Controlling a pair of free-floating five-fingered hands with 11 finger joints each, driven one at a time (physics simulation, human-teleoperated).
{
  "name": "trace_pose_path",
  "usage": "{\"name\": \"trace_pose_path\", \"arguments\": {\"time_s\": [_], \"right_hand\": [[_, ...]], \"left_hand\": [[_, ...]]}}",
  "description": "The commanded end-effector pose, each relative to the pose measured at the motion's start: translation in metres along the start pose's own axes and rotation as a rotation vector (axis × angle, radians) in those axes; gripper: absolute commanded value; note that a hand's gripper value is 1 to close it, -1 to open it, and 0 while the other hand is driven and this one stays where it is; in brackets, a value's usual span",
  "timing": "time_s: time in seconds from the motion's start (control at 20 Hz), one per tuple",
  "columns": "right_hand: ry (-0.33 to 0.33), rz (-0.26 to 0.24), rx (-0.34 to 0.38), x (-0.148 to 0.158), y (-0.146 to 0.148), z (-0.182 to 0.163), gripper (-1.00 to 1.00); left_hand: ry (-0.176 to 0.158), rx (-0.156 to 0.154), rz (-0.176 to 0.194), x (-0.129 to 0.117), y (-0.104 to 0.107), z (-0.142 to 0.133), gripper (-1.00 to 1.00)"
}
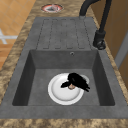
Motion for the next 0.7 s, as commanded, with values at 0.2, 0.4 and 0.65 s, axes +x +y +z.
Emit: {"name": "trace_pose_path", "arguments": {"time_s": [0.2, 0.4, 0.65], "right_hand": [[0.000, 0.000, 0.000, 0.000, 0.000, 0.000, 0.00], [0.000, 0.000, 0.000, 0.000, 0.000, 0.000, 0.00], [0.000, 0.000, 0.000, 0.000, 0.000, 0.000, 0.00]], "left_hand": [[0.016, -0.044, -0.049, 0.016, 0.003, -0.001, -1.00], [0.002, -0.057, 0.015, 0.033, 0.016, -0.002, -1.00], [0.000, -0.049, 0.056, 0.053, 0.027, -0.004, -1.00]]}}
